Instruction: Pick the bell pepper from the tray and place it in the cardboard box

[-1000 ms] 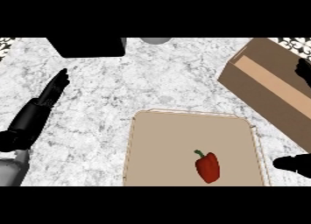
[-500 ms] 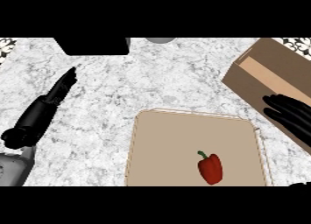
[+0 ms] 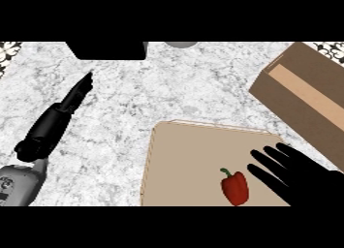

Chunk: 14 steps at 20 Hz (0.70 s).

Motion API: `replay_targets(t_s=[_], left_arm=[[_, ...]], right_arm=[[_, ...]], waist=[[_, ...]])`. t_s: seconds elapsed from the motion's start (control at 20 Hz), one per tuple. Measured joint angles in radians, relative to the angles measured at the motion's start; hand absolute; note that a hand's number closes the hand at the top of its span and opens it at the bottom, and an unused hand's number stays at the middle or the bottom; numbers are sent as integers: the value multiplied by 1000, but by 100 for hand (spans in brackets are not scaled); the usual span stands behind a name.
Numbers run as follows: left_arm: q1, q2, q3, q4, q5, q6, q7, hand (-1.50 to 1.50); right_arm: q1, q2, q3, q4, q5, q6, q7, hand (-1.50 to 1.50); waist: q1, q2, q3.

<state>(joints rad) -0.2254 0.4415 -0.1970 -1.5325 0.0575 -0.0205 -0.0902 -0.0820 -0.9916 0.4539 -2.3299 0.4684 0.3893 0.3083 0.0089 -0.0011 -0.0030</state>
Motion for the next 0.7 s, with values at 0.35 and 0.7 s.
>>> replay_targets(t_s=[0.35, 0.7], left_arm=[[-19, -12, 18, 18, -1, -21, 7, 0], [3, -24, 44, -5, -14, -42, 18, 0]], right_arm=[[-135, 172, 241, 6, 36, 173, 342, -150], [-175, 410, 411, 79, 160, 246, 532, -150]], waist=[[3, 0, 0], [-3, 0, 2]])
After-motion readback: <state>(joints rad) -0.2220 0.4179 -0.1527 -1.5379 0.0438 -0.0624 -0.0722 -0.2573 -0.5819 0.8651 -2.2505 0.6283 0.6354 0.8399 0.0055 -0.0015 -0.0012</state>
